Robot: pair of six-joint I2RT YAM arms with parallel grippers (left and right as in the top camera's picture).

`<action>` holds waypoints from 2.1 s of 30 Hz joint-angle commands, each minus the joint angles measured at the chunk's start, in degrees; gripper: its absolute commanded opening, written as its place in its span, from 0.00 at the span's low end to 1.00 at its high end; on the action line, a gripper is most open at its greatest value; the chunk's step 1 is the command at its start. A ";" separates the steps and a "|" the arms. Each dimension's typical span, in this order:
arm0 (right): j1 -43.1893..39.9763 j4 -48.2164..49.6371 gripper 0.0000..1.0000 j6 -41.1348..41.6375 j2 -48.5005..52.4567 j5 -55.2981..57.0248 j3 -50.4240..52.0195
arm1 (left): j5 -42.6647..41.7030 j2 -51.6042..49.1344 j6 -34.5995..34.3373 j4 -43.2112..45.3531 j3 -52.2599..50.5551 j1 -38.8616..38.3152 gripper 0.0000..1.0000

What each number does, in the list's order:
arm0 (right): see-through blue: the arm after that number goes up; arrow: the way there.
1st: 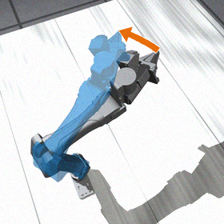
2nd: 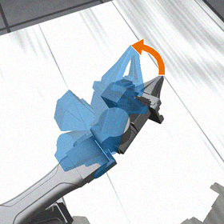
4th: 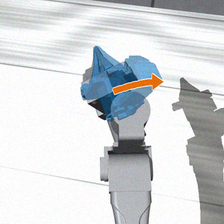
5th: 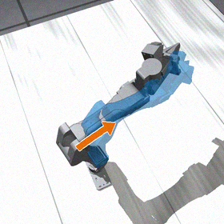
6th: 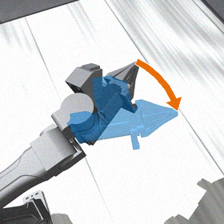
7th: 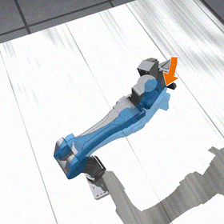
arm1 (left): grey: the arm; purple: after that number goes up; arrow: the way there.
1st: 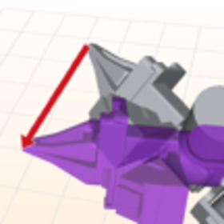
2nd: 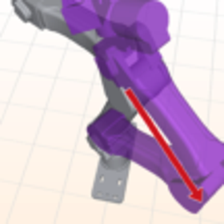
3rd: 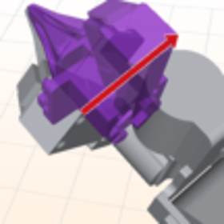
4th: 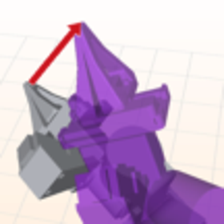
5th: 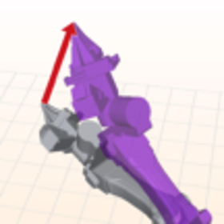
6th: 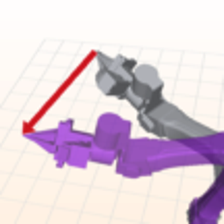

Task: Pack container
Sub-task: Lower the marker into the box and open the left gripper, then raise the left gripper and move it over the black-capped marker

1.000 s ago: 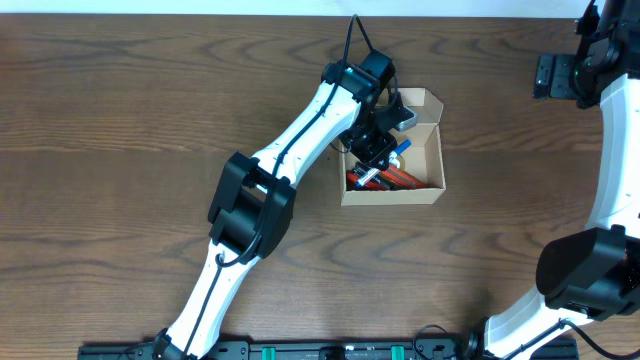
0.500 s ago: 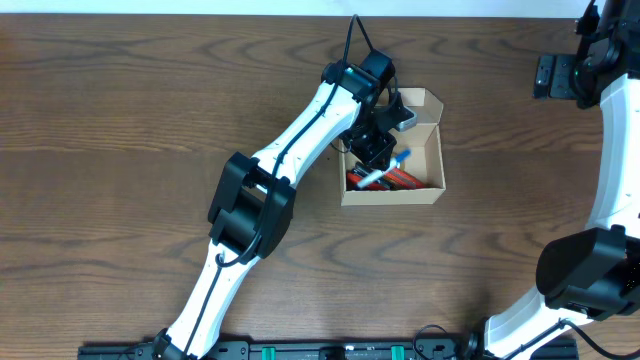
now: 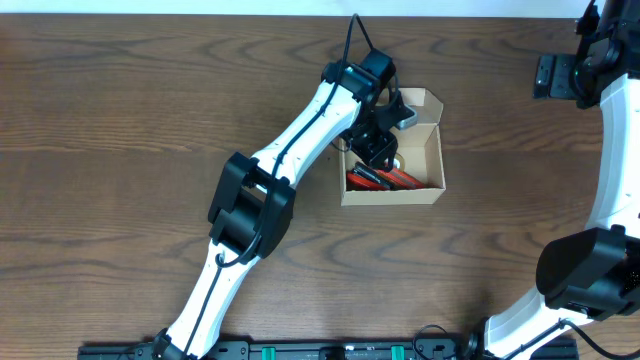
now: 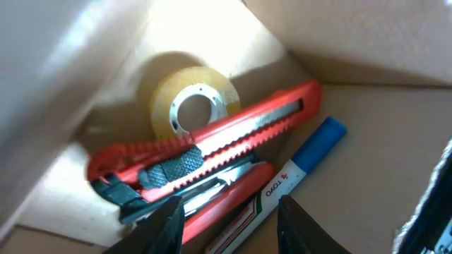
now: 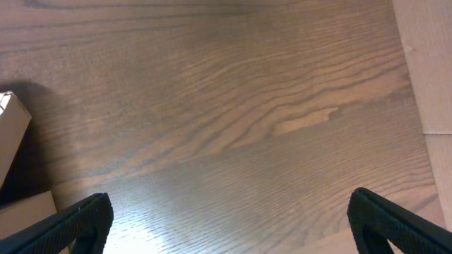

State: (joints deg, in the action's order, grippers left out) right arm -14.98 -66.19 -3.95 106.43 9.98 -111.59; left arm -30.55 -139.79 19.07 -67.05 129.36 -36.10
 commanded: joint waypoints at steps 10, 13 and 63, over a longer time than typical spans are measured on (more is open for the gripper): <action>-0.26 -0.02 0.99 0.70 -0.92 0.04 -0.90 | 21.84 0.31 -8.94 -8.66 26.14 1.66 0.33; -0.26 -0.02 0.99 0.70 -0.92 0.04 -0.90 | 27.45 1.33 -11.82 -12.66 32.17 3.30 0.29; -0.26 -0.04 0.99 0.70 -0.92 0.04 -0.90 | 33.18 30.03 -36.33 -16.96 -16.35 13.22 0.52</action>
State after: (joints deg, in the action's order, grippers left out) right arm -14.98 -66.17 -3.95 106.43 9.98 -111.59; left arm 5.56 -110.10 -18.02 -87.02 120.11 -22.72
